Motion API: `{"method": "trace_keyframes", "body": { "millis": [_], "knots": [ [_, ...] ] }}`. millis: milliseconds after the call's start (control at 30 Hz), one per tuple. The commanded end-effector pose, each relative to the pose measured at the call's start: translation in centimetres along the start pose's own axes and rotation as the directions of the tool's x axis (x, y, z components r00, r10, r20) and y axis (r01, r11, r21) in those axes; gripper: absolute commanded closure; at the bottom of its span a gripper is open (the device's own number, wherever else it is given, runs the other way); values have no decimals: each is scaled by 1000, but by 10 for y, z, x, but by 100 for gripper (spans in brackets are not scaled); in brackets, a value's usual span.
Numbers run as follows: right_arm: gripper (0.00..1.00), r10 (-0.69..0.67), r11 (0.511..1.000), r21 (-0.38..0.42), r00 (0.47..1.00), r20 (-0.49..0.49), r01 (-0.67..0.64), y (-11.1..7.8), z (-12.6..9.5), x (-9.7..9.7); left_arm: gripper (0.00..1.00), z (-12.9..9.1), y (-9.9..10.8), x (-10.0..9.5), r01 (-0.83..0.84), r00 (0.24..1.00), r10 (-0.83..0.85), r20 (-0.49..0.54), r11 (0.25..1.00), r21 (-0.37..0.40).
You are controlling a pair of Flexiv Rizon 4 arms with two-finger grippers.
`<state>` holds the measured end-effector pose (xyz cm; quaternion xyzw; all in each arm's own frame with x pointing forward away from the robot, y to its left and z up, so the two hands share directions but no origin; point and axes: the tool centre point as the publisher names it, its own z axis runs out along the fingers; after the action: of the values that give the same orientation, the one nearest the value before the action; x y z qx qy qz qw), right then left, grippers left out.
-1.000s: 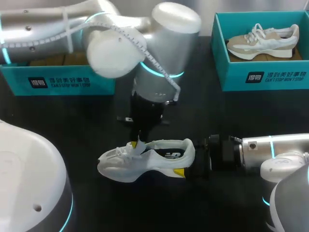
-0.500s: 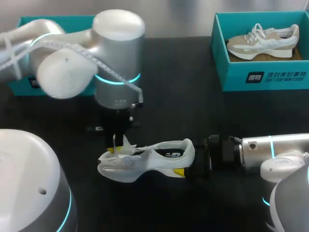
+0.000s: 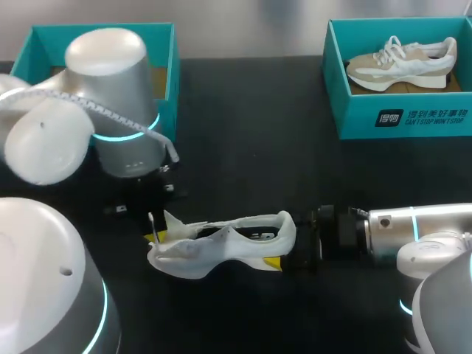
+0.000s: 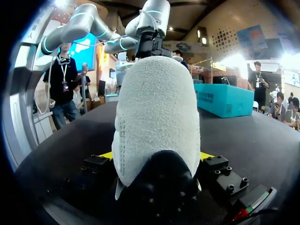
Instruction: Take the shoe out of the shoebox, open the shoe tongue, remove and reinsert the insole, then place the shoe into the shoebox
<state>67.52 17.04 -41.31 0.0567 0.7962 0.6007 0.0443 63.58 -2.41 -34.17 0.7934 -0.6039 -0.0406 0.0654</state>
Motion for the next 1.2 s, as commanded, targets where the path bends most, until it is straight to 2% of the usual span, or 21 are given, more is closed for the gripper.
{"method": "trace_keyframes", "body": {
  "millis": [33, 200, 467, 500, 533, 567, 667, 700, 733, 767, 800, 967, 1200],
  "knots": [
    [100, 1, 1000, 7, 1000, 0, -1, -3, 0, 0, 100, 18, 1, -18, 11, 983, -12, -184, 1000, -3],
    [100, 1, 1000, 7, 1000, 0, -1, -3, 0, 0, 100, 31, -3, -26, 32, 987, -36, -159, 999, -28],
    [100, 1, 1000, 7, 1000, 0, -1, -3, 0, 0, 100, 42, -19, -33, 62, 995, -62, -79, 998, 2],
    [100, 1, 1000, 7, 1000, 0, -1, -3, 0, 0, 98, 42, -22, -33, 64, 996, -63, -63, 998, 11],
    [100, 1, 1000, 7, 1000, 0, -1, -3, 0, 0, 82, 42, -23, -33, 62, 997, -61, -51, 998, 17],
    [100, 1, 1000, 7, 1000, 0, -1, -3, 0, 0, 74, 42, -24, -33, 60, 997, -59, -45, 998, 21],
    [100, 1, 1000, 7, 1000, 0, -1, -3, 0, 0, 58, 40, -25, -35, 48, 999, -47, -19, 998, 36],
    [100, 1, 1000, 7, 1000, 0, -1, -3, 0, 0, 47, 38, -24, -36, 46, 999, -45, -20, 998, 38],
    [100, 1, 1000, 7, 1000, 0, -1, -3, 0, 0, 42, 35, -23, -37, 41, 999, -40, -24, 998, 40],
    [100, 1, 1000, 7, 1000, 0, -1, -3, 0, 0, 33, 33, -23, -38, 37, 999, -36, -27, 998, 42],
    [100, 1, 1000, 7, 1000, 0, -1, -3, 0, 0, 31, 31, -22, -38, 34, 999, -32, -29, 998, 47],
    [100, 1, 1000, 7, 1000, 0, -1, -3, 0, 0, 31, 14, -17, -37, -5, 999, 9, -48, 997, 75],
    [100, 1, 1000, 7, 1000, 0, -1, -3, 0, 0, 45, -13, -10, -28, -73, 994, 82, -73, 990, 123]
  ]
}}
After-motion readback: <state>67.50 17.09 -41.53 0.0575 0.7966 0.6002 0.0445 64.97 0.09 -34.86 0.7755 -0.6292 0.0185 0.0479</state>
